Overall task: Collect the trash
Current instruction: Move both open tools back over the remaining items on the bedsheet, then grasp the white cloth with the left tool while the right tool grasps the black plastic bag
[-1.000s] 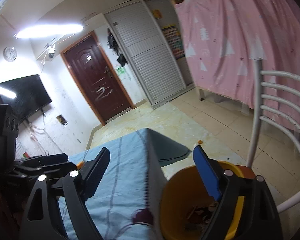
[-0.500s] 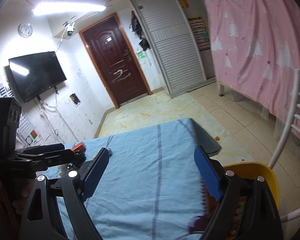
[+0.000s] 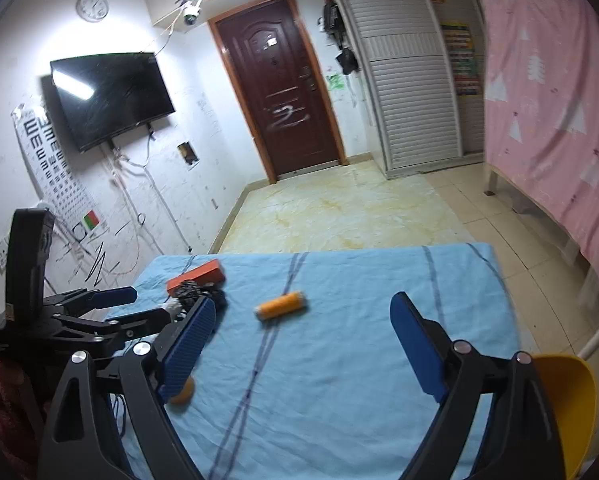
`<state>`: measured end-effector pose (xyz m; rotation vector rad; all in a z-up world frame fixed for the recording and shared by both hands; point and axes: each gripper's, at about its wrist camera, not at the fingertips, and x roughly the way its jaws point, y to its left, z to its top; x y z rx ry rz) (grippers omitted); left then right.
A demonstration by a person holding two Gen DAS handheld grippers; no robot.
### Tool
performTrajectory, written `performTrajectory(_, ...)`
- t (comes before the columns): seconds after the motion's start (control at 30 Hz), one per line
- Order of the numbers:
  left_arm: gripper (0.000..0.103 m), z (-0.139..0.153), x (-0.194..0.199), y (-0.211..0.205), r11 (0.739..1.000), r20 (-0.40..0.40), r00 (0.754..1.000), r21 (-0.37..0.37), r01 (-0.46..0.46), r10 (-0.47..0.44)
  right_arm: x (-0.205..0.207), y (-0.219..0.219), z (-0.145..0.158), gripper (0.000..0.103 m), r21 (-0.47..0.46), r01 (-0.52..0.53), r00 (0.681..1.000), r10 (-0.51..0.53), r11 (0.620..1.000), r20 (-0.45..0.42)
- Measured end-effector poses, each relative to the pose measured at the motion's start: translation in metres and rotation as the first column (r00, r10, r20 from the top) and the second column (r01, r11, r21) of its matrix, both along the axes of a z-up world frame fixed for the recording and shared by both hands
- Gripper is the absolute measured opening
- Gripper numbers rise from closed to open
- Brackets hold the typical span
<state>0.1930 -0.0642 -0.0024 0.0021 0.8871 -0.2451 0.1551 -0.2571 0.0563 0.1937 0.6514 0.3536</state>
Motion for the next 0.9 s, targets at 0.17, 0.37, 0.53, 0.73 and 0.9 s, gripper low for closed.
performTrajectory(0.17, 0.095, -0.012, 0.005, 0.023, 1.000, -0.010, 0.999, -0.002, -0.031, 0.031, 0.014, 0.031, -0.003, 0.083, -0.023, -0.053, 0.998, 0.052, 0.998, -0.021)
performTrajectory(0.37, 0.086, -0.026, 0.009, 0.033, 0.999, -0.018, 0.999, 0.008, -0.045, 0.046, 0.032, 0.067, -0.011, 0.083, -0.056, -0.115, 0.992, 0.112, 0.992, -0.061)
performTrajectory(0.53, 0.057, -0.035, 0.010, 0.041, 0.998, -0.020, 0.998, -0.003, -0.061, 0.061, 0.041, 0.095, -0.017, 0.083, -0.085, -0.173, 0.982, 0.166, 0.981, -0.087)
performTrajectory(0.73, 0.025, -0.042, 0.010, 0.060, 0.995, -0.043, 0.994, -0.033, -0.099, 0.098, 0.059, 0.122, -0.028, 0.083, -0.101, -0.222, 0.969, 0.208, 0.970, -0.131)
performTrajectory(0.9, 0.022, -0.034, 0.005, 0.076, 0.987, -0.021, 0.988, -0.049, -0.154, 0.153, 0.074, 0.143, -0.040, 0.083, -0.118, -0.255, 0.958, 0.233, 0.960, -0.168)
